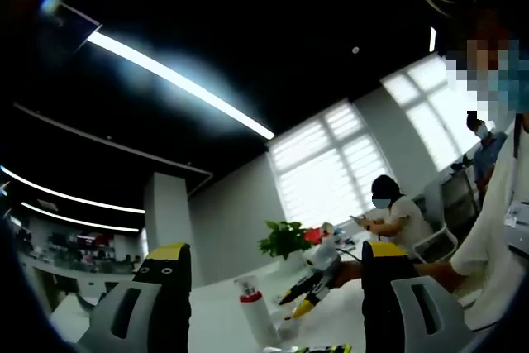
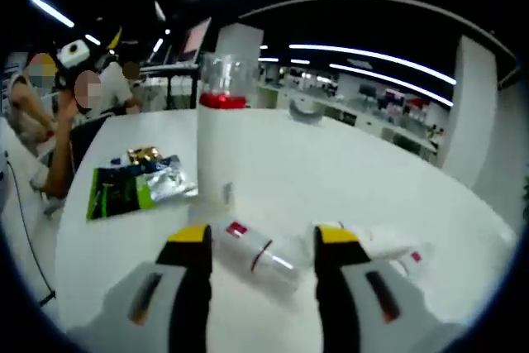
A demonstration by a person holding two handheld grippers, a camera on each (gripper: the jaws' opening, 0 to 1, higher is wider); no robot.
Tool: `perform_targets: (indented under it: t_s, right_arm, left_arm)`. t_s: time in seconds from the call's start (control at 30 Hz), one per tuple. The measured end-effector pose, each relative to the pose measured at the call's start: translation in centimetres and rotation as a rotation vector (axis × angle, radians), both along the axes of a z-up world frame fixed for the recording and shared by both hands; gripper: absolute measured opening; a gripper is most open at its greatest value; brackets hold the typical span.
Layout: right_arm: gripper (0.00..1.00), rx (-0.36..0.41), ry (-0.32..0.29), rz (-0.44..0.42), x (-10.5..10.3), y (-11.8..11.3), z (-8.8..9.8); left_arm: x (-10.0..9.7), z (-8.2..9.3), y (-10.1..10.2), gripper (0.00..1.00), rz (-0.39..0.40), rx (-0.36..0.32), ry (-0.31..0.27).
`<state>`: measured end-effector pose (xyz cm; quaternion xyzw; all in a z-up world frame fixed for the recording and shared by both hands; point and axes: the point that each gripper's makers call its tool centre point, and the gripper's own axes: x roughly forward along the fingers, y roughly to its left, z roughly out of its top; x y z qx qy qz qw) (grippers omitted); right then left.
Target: Arrange the skincare products in the storage area until every visible bottle or jar stands upright without overlapping.
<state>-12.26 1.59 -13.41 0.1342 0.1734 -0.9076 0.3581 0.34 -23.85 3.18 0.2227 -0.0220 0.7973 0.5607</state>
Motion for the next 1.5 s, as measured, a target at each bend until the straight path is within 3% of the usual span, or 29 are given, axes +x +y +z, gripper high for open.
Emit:
perform_targets:
  t_s: [0.27,0.5,0.63,1.0,1.1,1.17,1.23,1.3,1.5]
  right_arm:
    - [0.51,-0.043,-0.035,0.002,-0.8,1.3,-2.6]
    - [0.52,-0.04,-0.099,0.067,-0.5,1.2,-4.2]
    - [0.48,-0.052,-0.074,0.068,-0.2,1.8,-3.8]
    - [0.31,-0.098,-0.109,0.102,0.6,2.4,-3.2]
    - [0.36,-0.089,-0.095,0.098,0.2,2.9,-3.1]
    - [0.43,-0.042,0.003,0.091,-0.5,3.8,-2.2]
    - [0.42,-0.096,0.043,0.117,-0.8,3.8,-0.9]
    - [0.43,-0.147,0.025,0.171,-0.4,2.9,-0.5]
    - [0.48,-0.103,-0.063,0.196,-1.2,2.2,-1.2]
  left_arm:
    - [0.1,-0.3,0.3,0.86,0.001,-0.013,0.002]
    - [0.3,-0.1,0.4,0.86,-0.016,-0.008,0.013]
    - [0.0,-0.4,0.5,0.86,-0.01,-0.02,0.013]
    - [-0.1,-0.4,0.4,0.86,-0.007,-0.02,0.012]
    - [-0.1,-0.4,0.4,0.86,-0.006,-0.023,0.014]
    - [0.0,-0.4,0.5,0.86,-0.009,-0.023,0.012]
    - [0.0,-0.5,0.5,0.86,-0.011,-0.023,0.012]
    - [0.0,-0.5,0.5,0.86,-0.012,-0.026,0.013]
    - [-0.1,-0.5,0.4,0.86,-0.012,-0.022,0.011]
